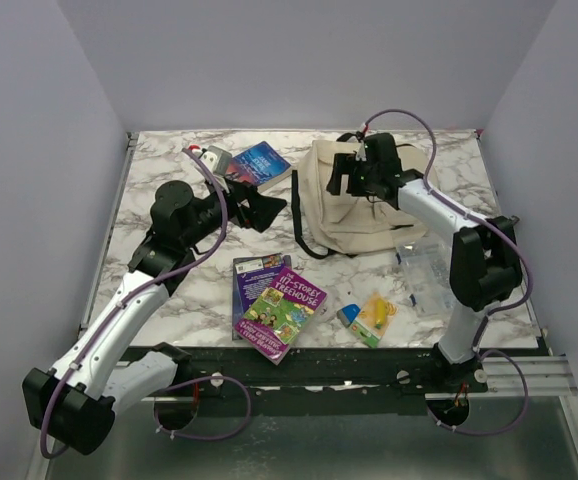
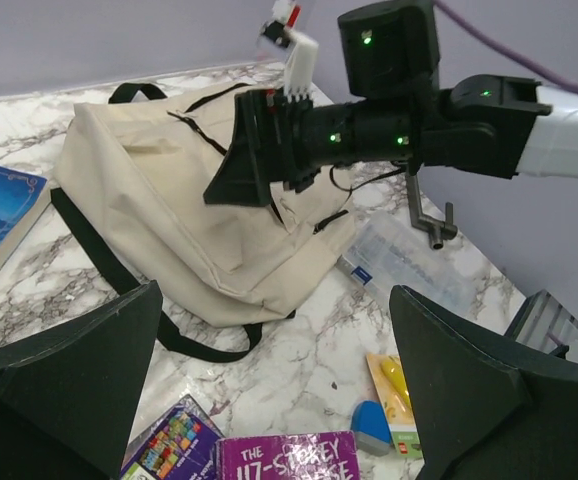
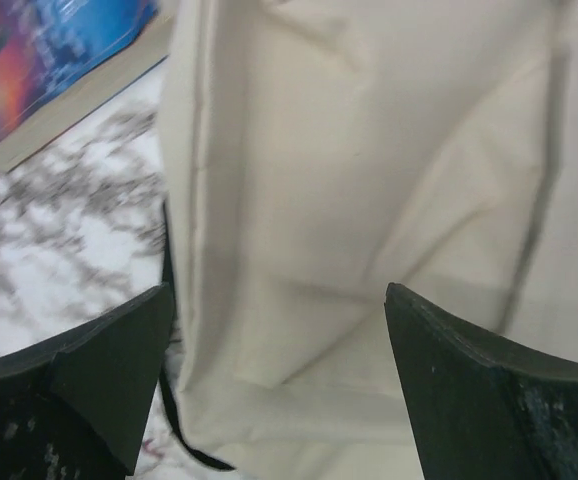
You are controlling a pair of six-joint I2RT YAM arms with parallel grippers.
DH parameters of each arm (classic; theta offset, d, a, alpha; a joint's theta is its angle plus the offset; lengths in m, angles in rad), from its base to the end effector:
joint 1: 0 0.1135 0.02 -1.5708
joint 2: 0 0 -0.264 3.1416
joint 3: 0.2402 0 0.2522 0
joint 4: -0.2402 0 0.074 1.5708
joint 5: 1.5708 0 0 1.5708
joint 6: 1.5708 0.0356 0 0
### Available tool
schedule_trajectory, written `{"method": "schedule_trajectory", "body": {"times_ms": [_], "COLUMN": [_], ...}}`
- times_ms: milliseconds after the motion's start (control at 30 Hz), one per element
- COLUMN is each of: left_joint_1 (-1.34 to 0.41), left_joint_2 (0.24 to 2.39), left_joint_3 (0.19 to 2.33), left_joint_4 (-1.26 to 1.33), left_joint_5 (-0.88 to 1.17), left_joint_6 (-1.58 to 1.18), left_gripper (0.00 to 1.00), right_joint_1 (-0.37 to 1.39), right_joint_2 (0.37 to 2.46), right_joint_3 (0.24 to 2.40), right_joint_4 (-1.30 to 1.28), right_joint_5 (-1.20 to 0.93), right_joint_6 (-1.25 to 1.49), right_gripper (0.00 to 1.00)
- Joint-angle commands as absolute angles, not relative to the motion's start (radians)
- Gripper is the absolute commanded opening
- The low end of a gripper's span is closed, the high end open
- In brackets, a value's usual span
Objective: Pack the student bag
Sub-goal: Move the student bag to the center of the board.
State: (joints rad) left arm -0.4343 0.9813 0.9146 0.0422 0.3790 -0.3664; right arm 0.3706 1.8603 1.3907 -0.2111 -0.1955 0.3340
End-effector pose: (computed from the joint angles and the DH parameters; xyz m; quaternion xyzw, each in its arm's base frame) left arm 0.2019 -0.1082 0.3739 0.1553 0.6980 -0.3915 0.5791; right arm 0.3942 0.1606 0.2406 -0.0584 0.8974 0.2305 0.3717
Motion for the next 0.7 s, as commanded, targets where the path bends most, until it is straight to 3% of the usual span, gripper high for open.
{"method": "schedule_trajectory", "body": {"times_ms": [0,67,233,433,667], "left_joint_1": [-0.442,-0.442,-0.442,-0.442,-0.442], "left_joint_2": [0.991,0.992,1.002,1.034,1.061], "left_joint_3": [0.951,0.954,0.955,0.969,0.979], "left_joint_4": [0.022,0.018,0.014,0.002,0.002], "left_joint_5": [0.41,0.41,0.414,0.437,0.457], "left_joint_6": [-0.383,-0.389,-0.399,-0.419,-0.44], "left_gripper": [0.98,0.98,0.98,0.98,0.97], "right_joint_1": [0.357,0.335,0.263,0.015,-0.177], "right_joint_2": [1.814,1.824,1.821,1.714,1.704], "right_joint_3": [1.432,1.432,1.4,1.218,1.125], "right_joint_4": [-0.348,-0.37,-0.392,-0.249,-0.179], "right_joint_5": [0.378,0.491,0.529,0.09,-0.119], "right_joint_6": [0.241,0.222,0.265,0.413,0.487], "right_gripper": [0.92,0.93,0.91,0.87,0.88]}}
